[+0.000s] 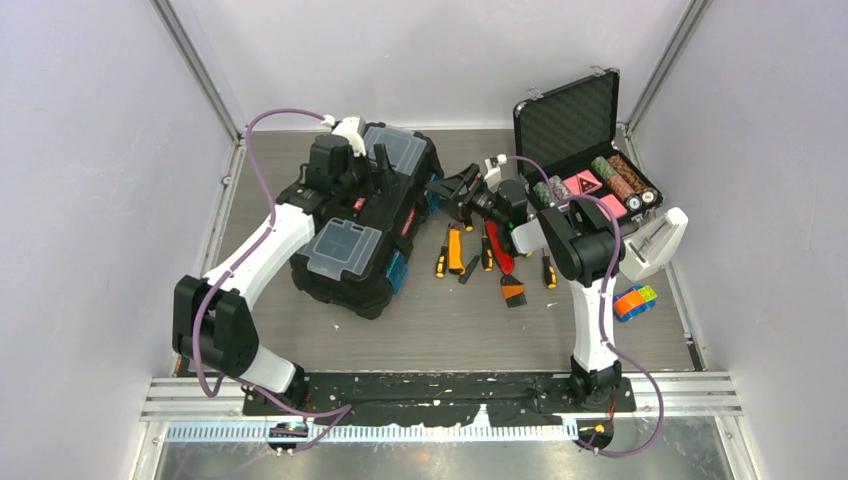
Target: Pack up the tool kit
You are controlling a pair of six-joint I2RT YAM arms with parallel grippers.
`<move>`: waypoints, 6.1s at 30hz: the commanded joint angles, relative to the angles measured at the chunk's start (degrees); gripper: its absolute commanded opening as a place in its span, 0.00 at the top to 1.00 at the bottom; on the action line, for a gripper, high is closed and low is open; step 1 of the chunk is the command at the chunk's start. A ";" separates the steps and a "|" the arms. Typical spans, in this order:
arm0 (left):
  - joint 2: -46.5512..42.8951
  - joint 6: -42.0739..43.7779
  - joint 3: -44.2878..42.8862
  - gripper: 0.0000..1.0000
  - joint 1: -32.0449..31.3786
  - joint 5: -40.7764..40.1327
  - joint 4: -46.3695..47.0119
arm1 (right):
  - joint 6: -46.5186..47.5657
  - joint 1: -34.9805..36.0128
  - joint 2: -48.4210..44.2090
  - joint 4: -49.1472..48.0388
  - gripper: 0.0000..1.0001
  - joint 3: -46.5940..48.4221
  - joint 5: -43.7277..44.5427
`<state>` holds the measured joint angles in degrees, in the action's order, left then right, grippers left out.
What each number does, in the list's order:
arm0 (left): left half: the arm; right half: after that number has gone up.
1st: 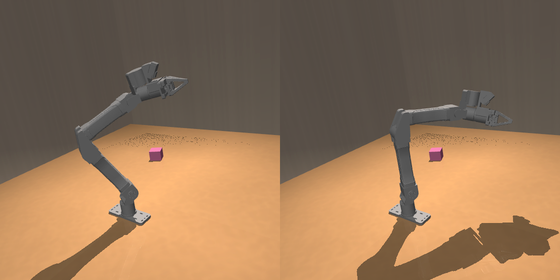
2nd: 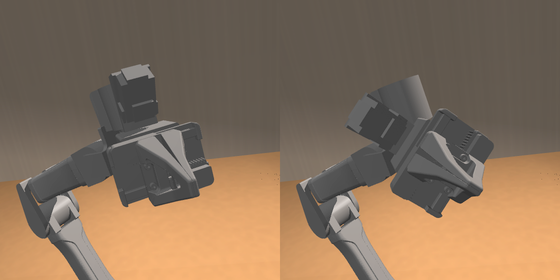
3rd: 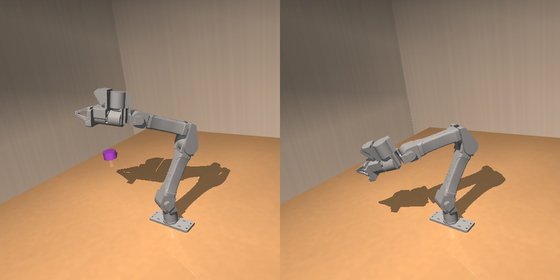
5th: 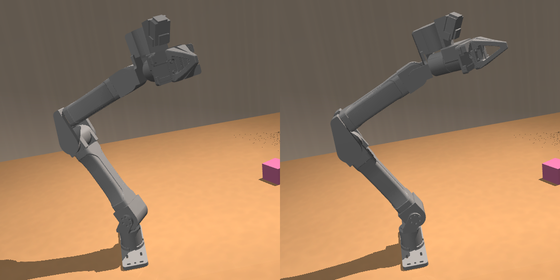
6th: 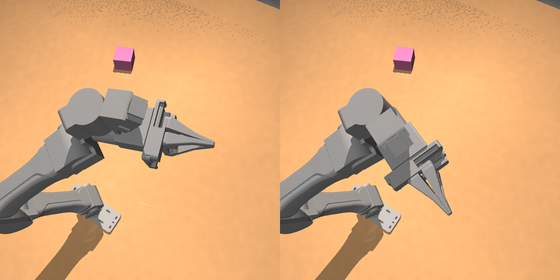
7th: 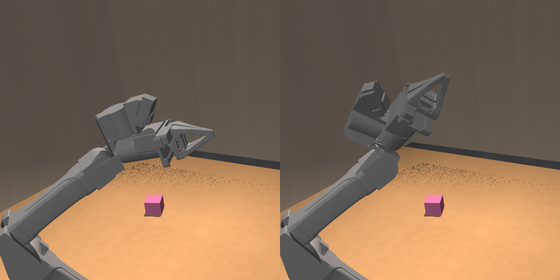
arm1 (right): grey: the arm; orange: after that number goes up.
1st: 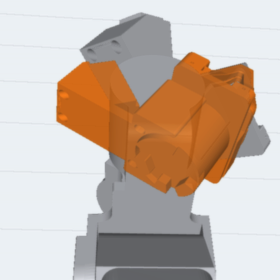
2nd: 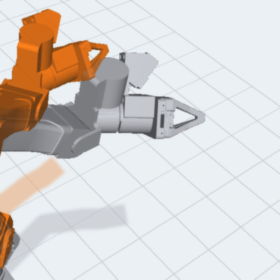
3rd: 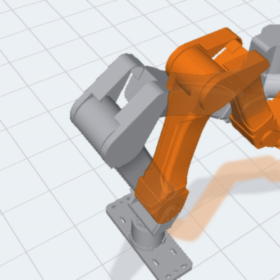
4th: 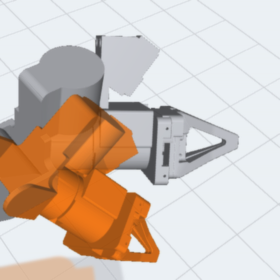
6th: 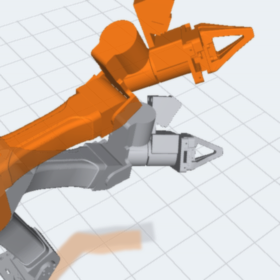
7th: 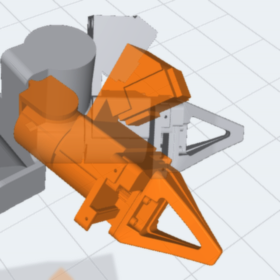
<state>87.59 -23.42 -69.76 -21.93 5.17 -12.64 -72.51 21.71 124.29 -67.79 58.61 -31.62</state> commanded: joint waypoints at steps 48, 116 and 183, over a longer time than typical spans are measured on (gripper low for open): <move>7.83 -3.80 4.73 0.27 -5.13 7.49 -20.91 | 16.89 4.49 -18.88 21.16 0.74 4.25 0.68; -8.96 3.77 -9.97 0.06 10.69 4.03 -35.19 | 22.70 2.37 -33.31 23.02 0.14 -17.78 -3.30; -6.18 -5.14 9.05 1.00 29.23 27.39 -17.26 | 3.39 9.31 -26.93 7.34 0.16 -23.37 -13.24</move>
<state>80.07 -26.87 -63.51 6.90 33.28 -24.40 -66.19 30.26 97.54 -53.58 36.58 -42.09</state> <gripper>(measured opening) 0.498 0.843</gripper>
